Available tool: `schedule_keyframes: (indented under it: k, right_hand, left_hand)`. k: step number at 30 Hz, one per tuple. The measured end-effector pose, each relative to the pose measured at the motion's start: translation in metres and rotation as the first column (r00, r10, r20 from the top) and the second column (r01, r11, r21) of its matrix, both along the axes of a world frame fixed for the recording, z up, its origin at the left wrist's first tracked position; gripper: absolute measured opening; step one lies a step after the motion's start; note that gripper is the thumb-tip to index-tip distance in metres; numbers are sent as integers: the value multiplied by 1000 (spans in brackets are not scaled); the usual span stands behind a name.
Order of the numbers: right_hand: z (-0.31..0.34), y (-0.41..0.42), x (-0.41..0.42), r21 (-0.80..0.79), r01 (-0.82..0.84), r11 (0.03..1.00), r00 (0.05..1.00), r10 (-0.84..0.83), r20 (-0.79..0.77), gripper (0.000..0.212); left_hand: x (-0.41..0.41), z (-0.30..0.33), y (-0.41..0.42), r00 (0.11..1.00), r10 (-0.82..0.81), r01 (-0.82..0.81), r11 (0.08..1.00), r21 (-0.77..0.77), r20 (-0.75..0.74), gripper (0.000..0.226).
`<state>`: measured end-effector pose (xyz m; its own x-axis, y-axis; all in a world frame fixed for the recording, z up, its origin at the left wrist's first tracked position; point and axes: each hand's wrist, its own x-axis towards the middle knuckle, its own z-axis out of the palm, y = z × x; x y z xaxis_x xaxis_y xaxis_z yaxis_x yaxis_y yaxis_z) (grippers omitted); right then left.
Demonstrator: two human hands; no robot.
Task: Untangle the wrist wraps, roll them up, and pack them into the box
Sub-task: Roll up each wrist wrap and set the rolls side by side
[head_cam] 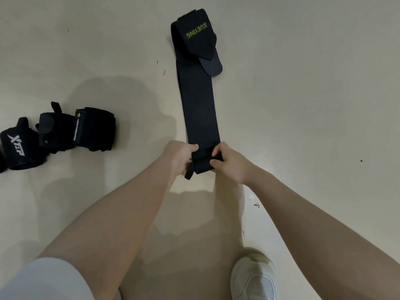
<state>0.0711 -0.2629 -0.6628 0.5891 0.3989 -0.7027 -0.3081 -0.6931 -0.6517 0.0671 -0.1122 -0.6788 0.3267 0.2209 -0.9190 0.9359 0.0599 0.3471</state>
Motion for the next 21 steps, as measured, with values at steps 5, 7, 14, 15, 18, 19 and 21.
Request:
schedule_keyframes:
  k: [5,7,14,15,18,19,21]
  right_hand:
    - [-12,10,-6,-122,80,989,996,-75,45,13]
    - [-15,13,-9,-185,126,975,991,-115,71,13]
    - [-14,23,-21,-434,93,896,973,10,229,17]
    - [-14,24,-23,-457,91,885,966,33,256,19]
    - [-13,20,-21,-542,20,840,895,226,384,21]
    - [-13,18,-20,-542,-15,840,866,282,413,20]
    - [-12,15,-20,-520,-56,852,836,325,443,18]
  left_hand:
    - [4,3,7,783,-599,592,633,500,-168,37]
    - [5,7,8,707,-682,633,494,596,-187,39]
    - [-19,-6,-3,113,-994,624,76,778,6,27]
    - [-22,-5,-3,138,-990,610,98,786,16,31]
    - [-28,1,4,121,-992,613,104,783,37,38]
    - [-30,2,6,89,-995,627,86,774,38,41]
    - [-35,5,7,28,-999,658,44,751,34,46]
